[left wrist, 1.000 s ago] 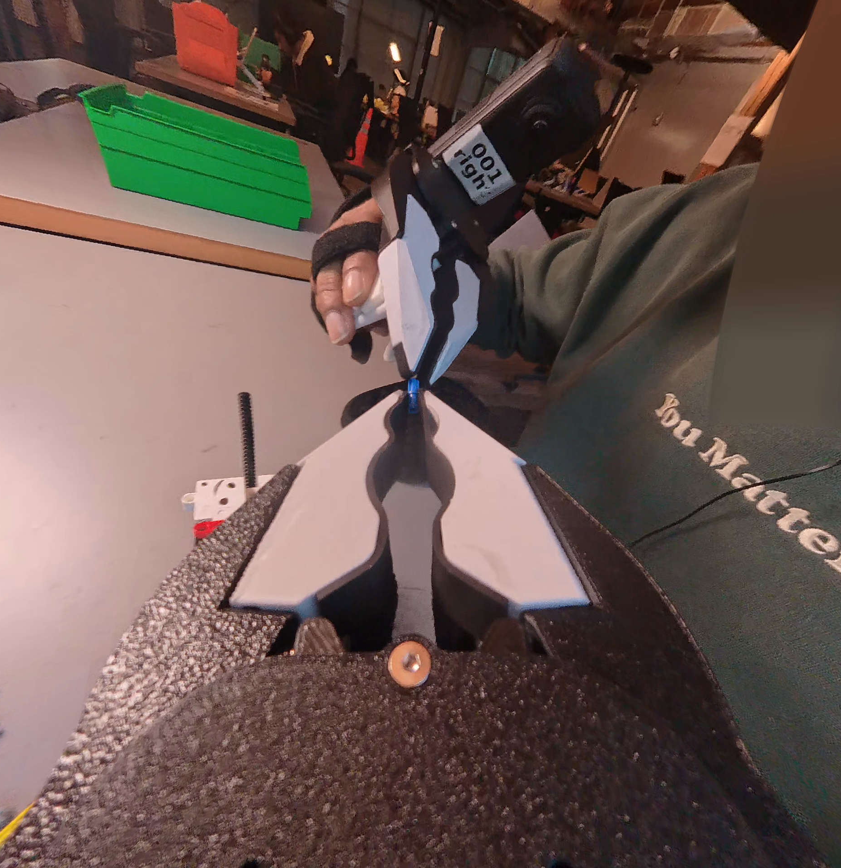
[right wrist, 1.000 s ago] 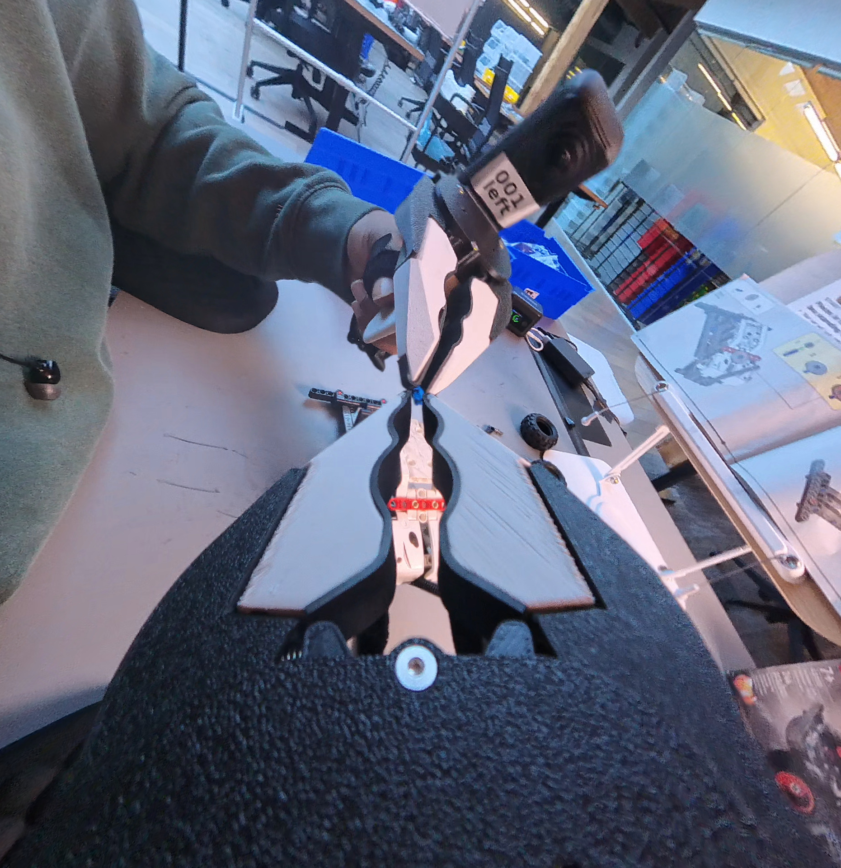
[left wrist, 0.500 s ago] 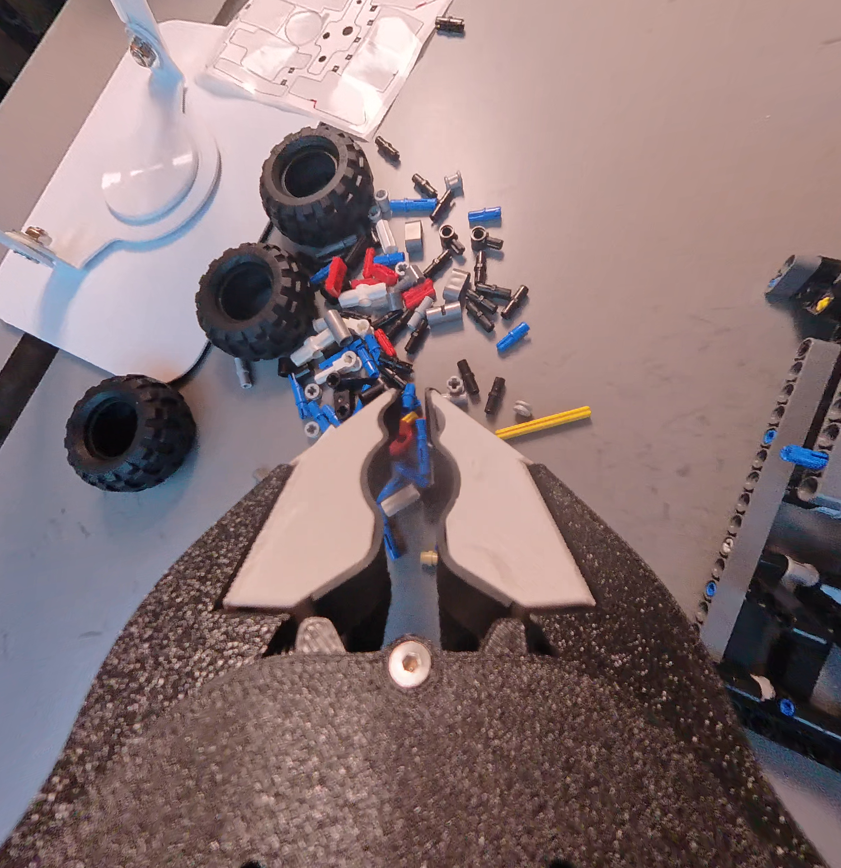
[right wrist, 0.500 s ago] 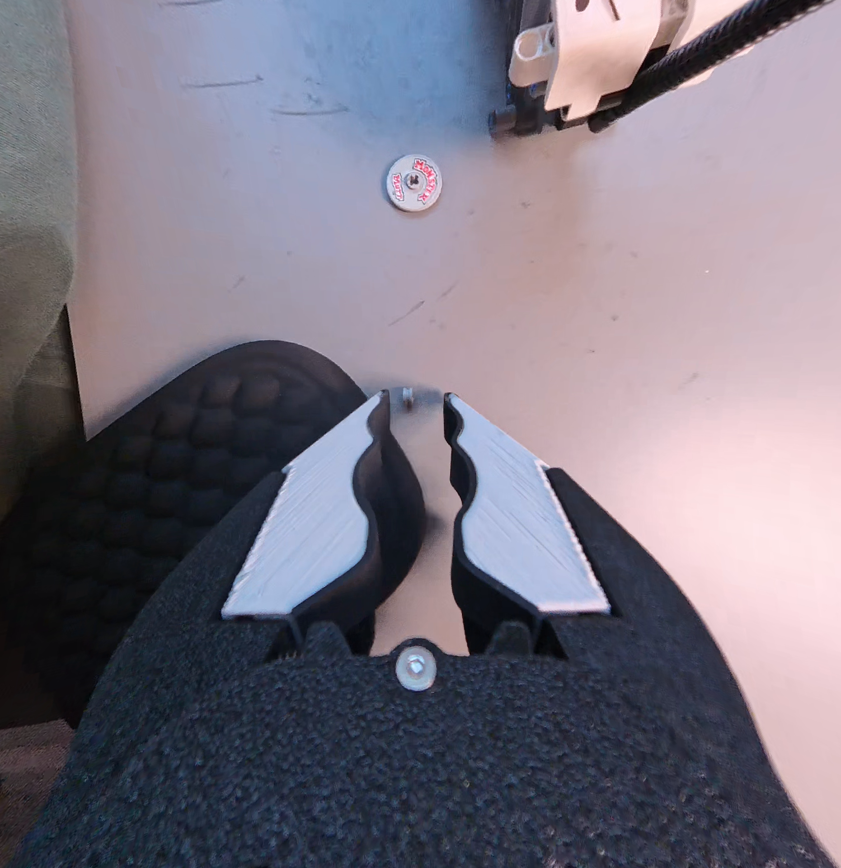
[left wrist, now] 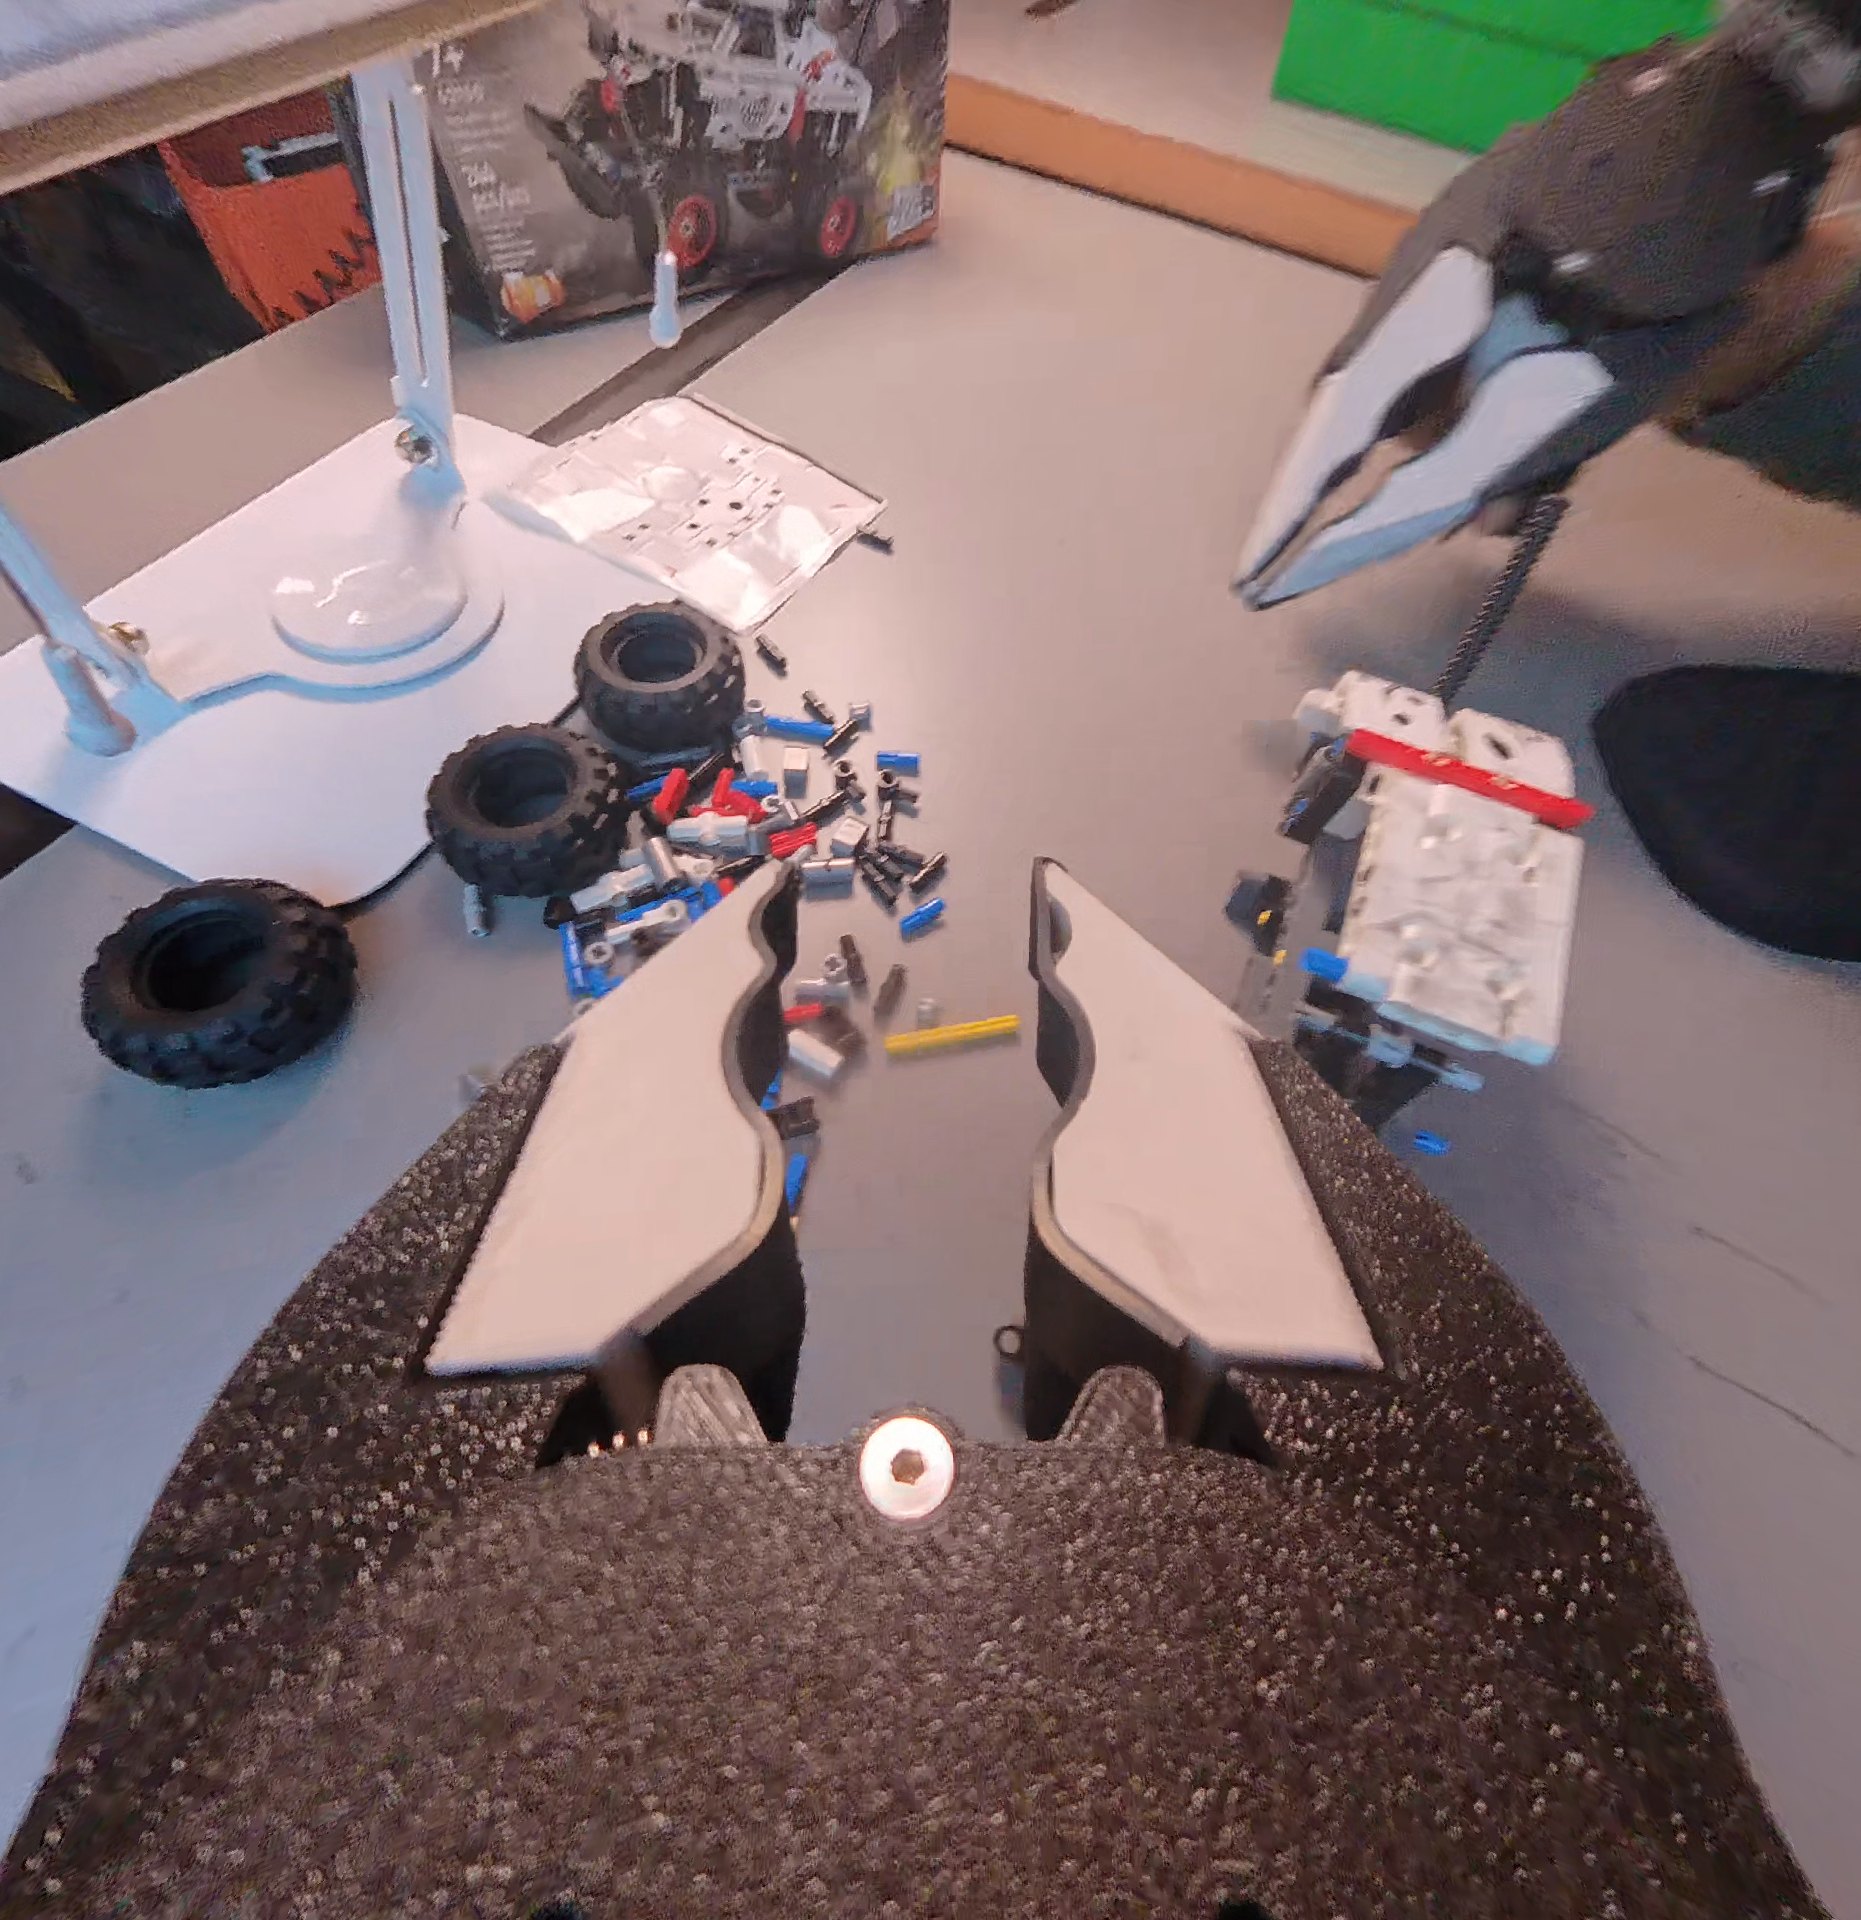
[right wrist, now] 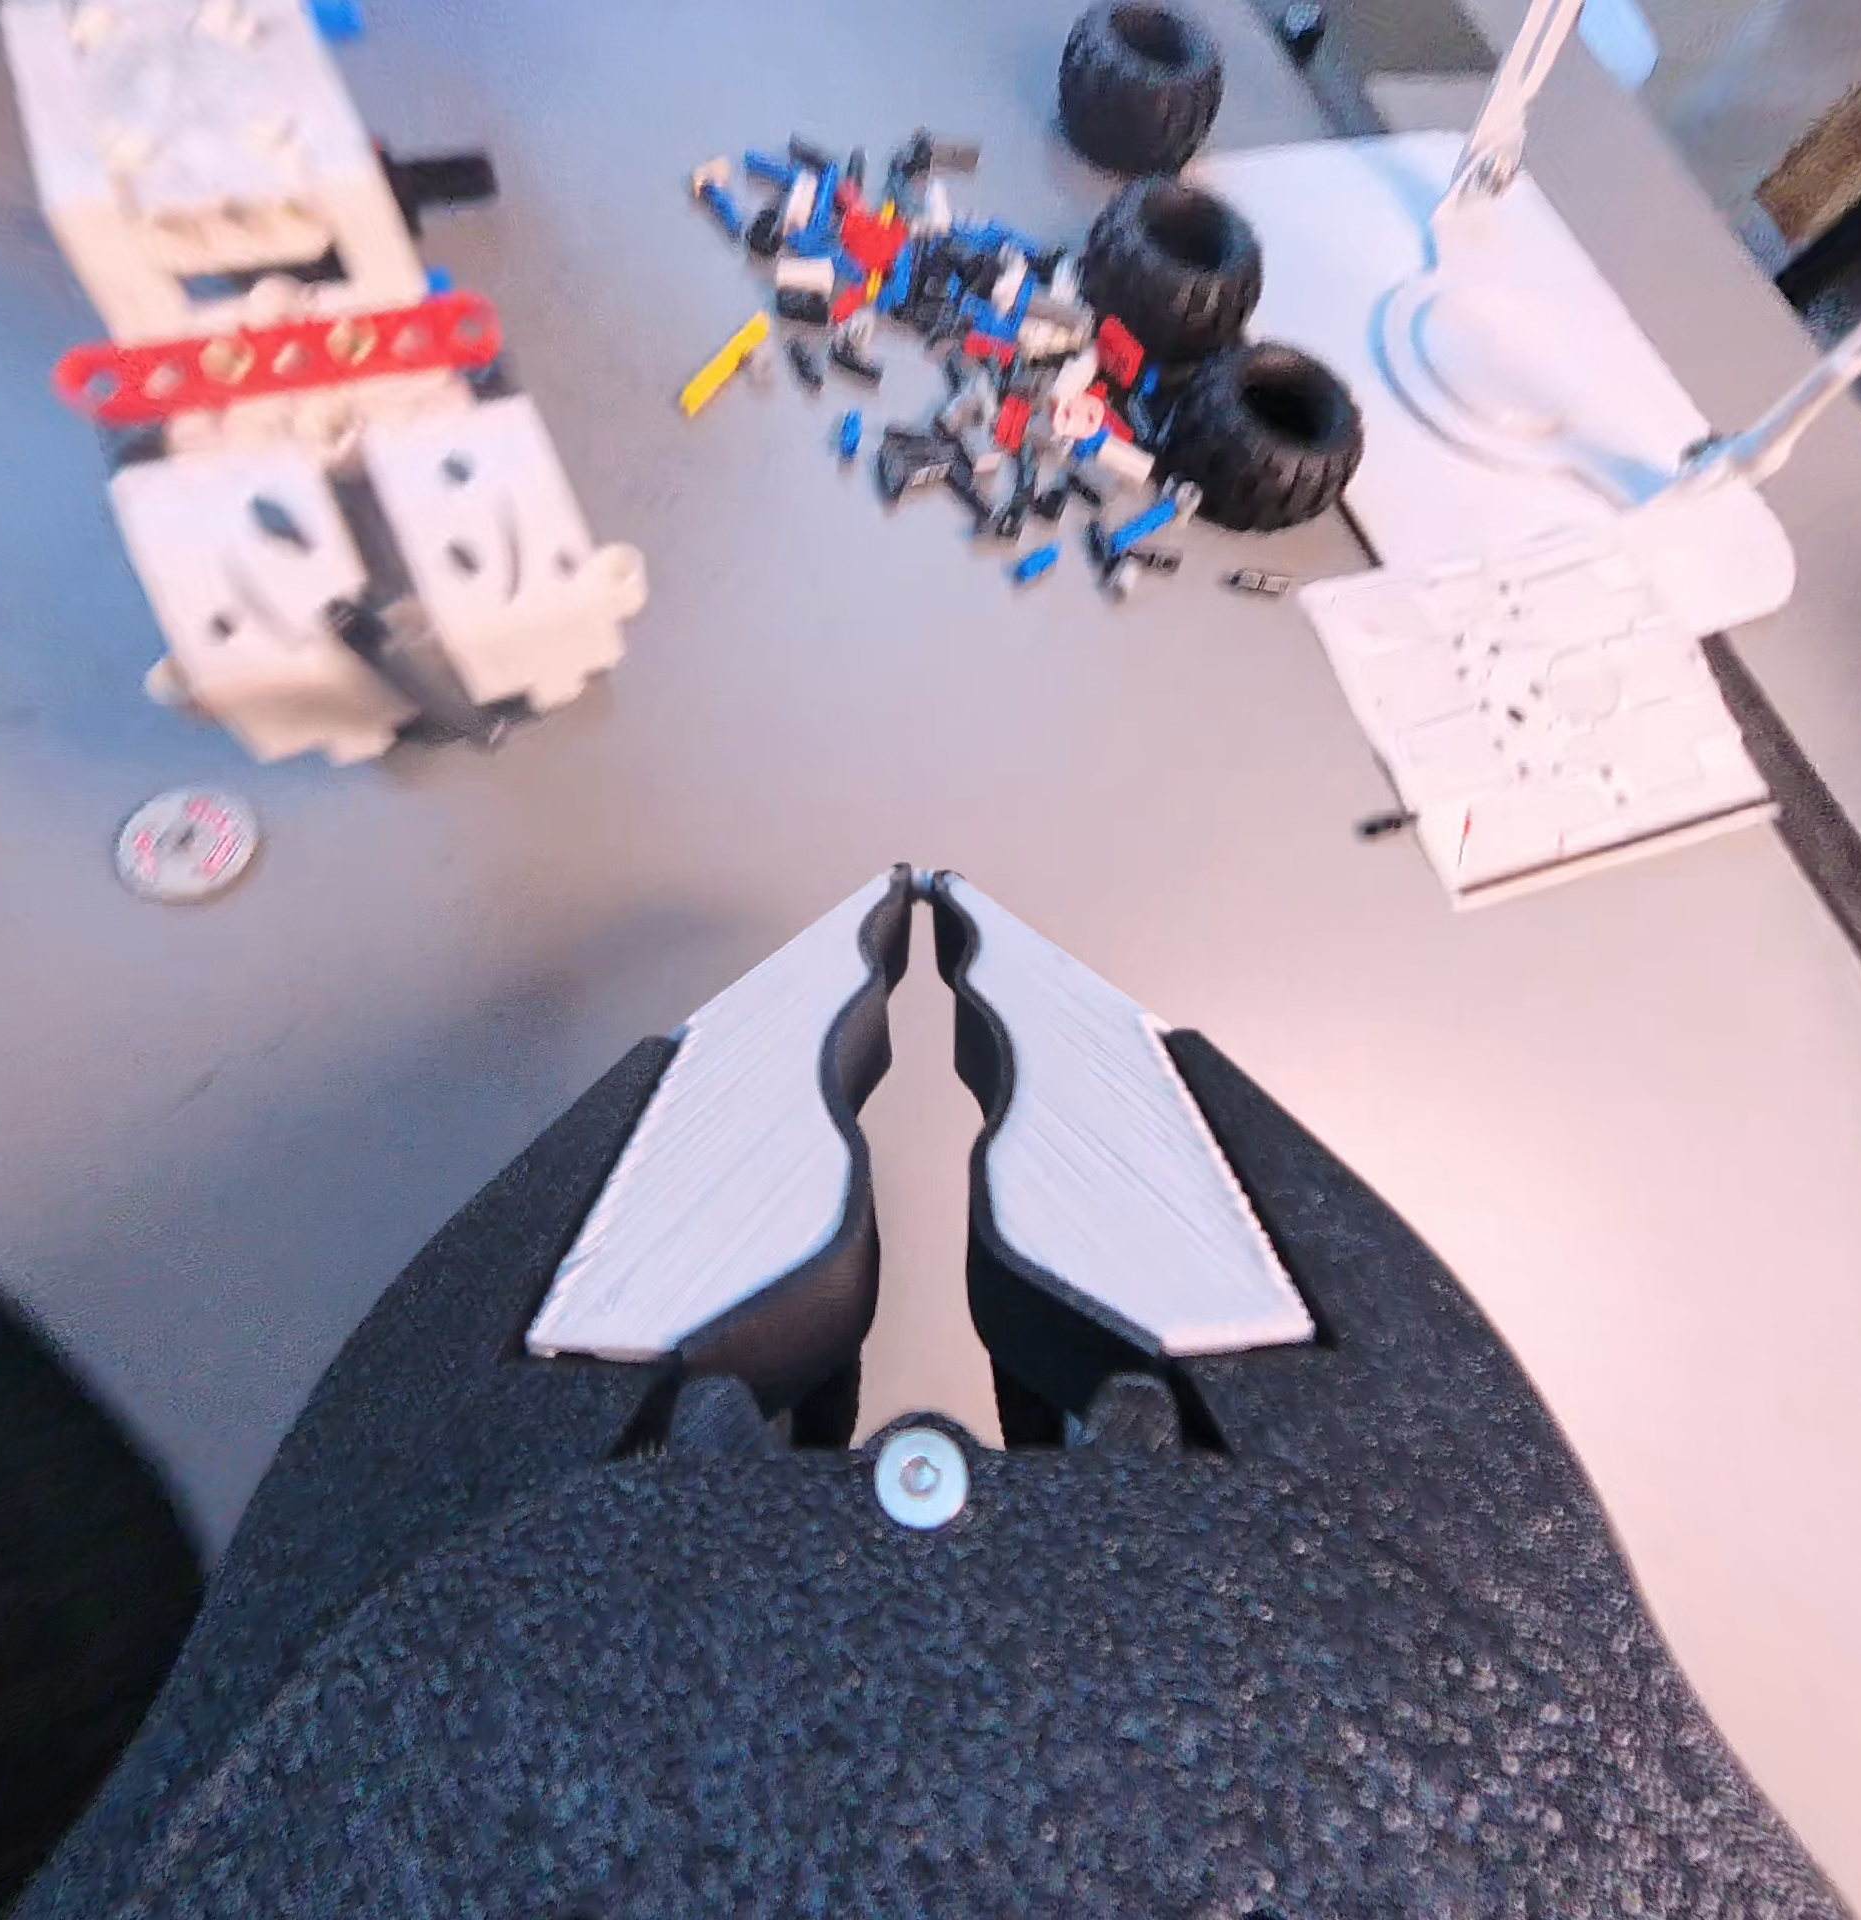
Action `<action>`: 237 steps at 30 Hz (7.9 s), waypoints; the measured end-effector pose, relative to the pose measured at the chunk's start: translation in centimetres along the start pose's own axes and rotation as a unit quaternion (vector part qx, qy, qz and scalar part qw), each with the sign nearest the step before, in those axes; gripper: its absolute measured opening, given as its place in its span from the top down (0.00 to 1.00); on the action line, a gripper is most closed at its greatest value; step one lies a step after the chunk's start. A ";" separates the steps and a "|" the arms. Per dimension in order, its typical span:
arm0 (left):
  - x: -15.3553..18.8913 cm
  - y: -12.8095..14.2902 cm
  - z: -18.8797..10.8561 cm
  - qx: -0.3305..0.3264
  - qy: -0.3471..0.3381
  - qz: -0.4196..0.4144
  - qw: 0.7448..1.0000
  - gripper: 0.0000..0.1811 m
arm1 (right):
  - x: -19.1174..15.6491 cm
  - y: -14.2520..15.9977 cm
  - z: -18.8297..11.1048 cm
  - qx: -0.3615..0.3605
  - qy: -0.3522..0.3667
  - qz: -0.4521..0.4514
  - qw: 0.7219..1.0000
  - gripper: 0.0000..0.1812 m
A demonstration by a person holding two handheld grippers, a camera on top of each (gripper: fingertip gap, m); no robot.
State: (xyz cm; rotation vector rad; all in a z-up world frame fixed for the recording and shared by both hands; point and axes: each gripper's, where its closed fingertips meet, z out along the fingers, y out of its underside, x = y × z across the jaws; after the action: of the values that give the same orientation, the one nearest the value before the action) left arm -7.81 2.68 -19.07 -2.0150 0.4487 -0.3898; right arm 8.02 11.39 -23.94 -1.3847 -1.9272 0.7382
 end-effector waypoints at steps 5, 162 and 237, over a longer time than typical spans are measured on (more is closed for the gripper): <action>6.4 -1.5 -1.8 0.057 0.077 0.041 0.995 0.76 | 3.1 -4.7 7.6 0.053 -0.030 0.011 0.998 0.98; 6.4 3.0 -1.5 0.069 -0.007 0.039 0.997 0.61 | -5.1 -4.3 1.1 -0.067 0.068 -0.190 0.977 0.69; -12.1 -17.4 4.8 0.146 -0.207 0.078 0.964 0.67 | 26.9 -12.1 -5.5 0.224 0.403 0.131 0.878 0.79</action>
State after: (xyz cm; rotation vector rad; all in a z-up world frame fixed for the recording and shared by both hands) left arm -13.69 19.61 -6.81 -1.6999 0.2657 0.0653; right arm -1.30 34.03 -6.56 -1.3592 -0.8651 0.5455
